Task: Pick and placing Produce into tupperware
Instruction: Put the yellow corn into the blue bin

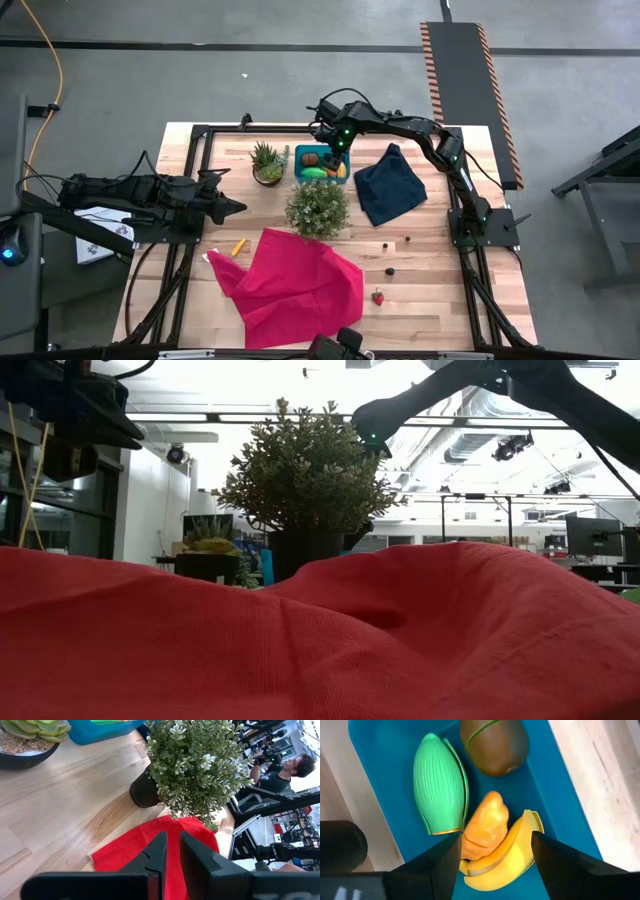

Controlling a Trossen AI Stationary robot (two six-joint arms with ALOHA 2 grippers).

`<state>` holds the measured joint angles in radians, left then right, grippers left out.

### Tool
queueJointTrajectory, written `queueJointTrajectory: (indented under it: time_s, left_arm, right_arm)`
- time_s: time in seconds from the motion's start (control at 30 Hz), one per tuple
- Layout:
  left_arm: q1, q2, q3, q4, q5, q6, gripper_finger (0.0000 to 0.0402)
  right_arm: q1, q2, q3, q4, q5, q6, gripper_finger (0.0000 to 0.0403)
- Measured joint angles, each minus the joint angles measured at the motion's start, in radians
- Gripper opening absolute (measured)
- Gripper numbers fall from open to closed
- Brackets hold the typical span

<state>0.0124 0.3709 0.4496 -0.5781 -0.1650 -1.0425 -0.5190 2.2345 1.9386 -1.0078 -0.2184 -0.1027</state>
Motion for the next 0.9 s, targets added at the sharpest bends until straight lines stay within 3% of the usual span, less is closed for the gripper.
queueJointTrajectory:
  time_s: [0.27, 0.47, 0.7, 0.9]
  left_arm:
    - [0.000, 0.000, 0.000, 0.000, 0.000, 0.017, 0.0040]
    - [0.000, 0.000, 0.000, 0.000, 0.000, 0.025, 0.0040]
    - [0.000, 0.000, 0.000, 0.000, 0.000, 0.025, 0.0040]
    - [0.000, 0.000, 0.000, 0.000, 0.000, 0.023, 0.0040]
  right_arm:
    - [-0.021, -0.002, 0.143, -0.074, 0.032, -0.008, 0.0232]
    - [-0.074, -0.002, 0.239, -0.241, 0.031, -0.055, 0.0232]
    - [-0.117, -0.002, 0.255, -0.467, 0.032, -0.091, 0.0232]
    - [-0.114, -0.028, 0.249, -0.514, 0.045, -0.081, 0.0232]
